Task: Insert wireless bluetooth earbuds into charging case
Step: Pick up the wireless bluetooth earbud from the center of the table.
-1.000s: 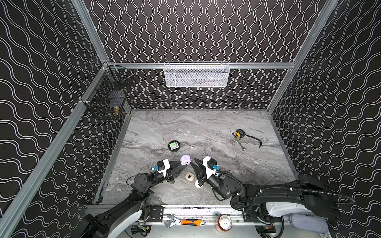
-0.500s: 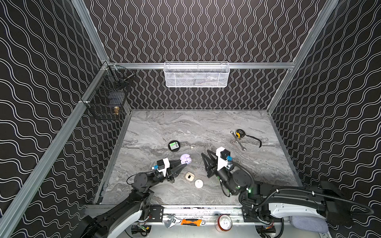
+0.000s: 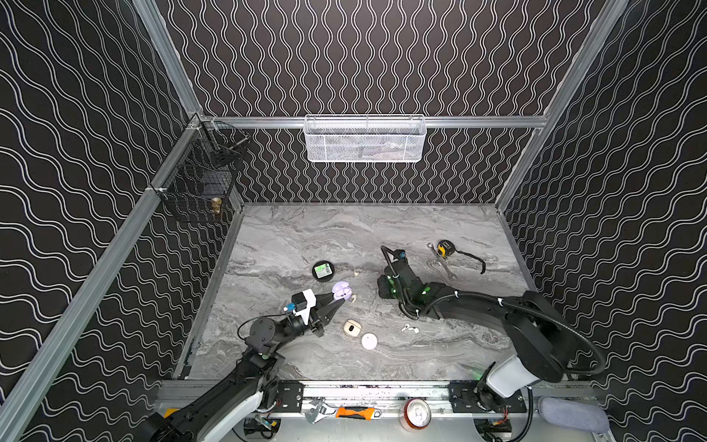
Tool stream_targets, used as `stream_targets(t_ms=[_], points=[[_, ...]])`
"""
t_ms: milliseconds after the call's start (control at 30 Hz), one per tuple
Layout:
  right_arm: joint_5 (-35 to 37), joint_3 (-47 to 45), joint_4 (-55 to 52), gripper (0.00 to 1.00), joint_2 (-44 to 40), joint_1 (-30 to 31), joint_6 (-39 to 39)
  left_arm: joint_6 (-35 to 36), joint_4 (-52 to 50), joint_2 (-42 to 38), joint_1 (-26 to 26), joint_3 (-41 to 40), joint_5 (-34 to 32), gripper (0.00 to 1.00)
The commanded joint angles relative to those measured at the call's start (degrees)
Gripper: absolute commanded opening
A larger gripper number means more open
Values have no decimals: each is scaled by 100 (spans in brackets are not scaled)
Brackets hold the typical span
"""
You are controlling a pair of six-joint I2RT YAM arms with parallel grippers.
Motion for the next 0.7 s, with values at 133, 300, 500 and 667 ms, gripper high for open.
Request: stream_targets(t_ms=[133, 300, 500, 667], points=[[-460, 588, -584, 45, 762, -292, 139, 39, 73, 88, -3, 29, -61, 0], [-221, 1059, -1008, 43, 1158, -322, 44, 71, -60, 15, 2, 36, -63, 0], [-129, 1290, -1277, 42, 1423, -315, 52, 82, -112, -54, 1, 48, -66, 0], [103, 1297, -1406, 42, 1445, -315, 56, 73, -76, -27, -3, 46, -56, 0]])
